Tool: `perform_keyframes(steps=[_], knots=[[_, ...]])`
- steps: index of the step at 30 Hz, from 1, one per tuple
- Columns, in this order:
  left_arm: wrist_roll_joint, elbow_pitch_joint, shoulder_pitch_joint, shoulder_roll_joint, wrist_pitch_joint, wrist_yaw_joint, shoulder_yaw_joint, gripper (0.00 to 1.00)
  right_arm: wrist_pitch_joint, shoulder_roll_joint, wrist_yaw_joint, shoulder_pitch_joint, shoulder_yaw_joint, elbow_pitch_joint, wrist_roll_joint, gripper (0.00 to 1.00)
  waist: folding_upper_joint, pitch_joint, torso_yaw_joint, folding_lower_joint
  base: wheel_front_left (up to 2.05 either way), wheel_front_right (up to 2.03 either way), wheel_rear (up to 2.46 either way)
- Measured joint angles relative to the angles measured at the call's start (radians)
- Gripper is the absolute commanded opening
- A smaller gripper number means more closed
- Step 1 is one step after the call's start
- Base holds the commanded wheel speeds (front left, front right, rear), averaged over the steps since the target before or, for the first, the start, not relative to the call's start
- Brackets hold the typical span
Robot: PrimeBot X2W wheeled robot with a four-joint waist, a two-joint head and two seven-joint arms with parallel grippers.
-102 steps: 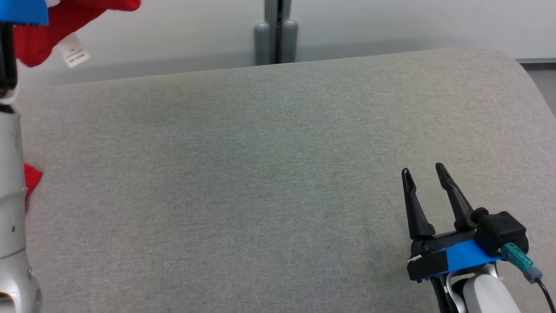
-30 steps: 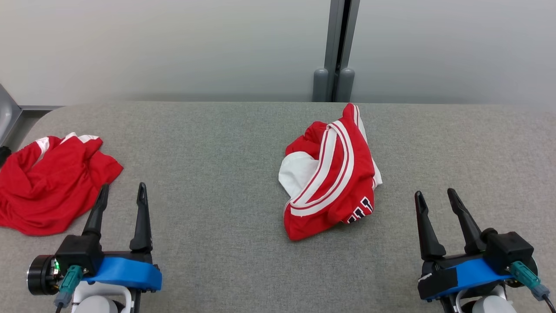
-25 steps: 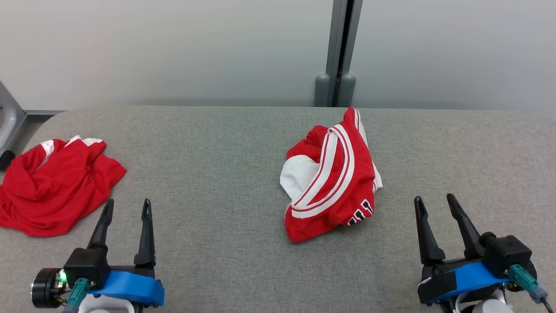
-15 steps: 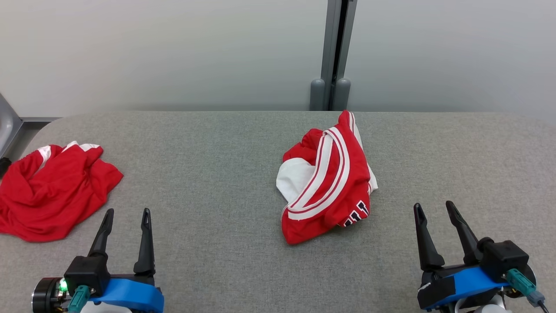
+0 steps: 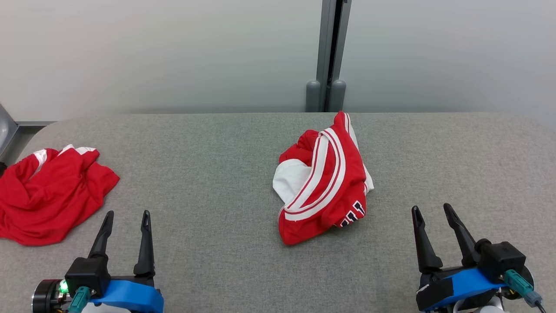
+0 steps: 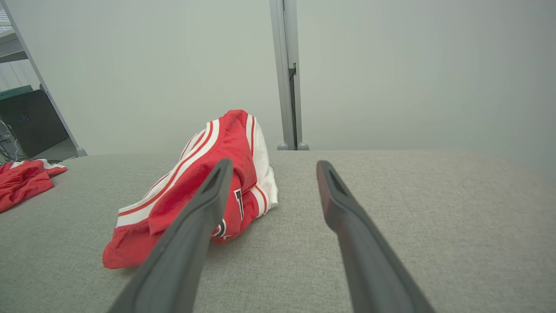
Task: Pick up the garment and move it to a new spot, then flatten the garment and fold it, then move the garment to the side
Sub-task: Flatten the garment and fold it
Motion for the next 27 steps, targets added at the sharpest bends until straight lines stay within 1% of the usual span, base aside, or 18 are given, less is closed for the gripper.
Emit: perform_keyframes(steps=[27], knots=[[0.027,0.012,0.001,-0.02,0.0,-0.02,0.027,1.0,0.0,0.0,0.0,0.002,0.008,0.012,0.003,1.0,-0.0001,-0.016,0.003,0.0,0.0,0.0,0.0]])
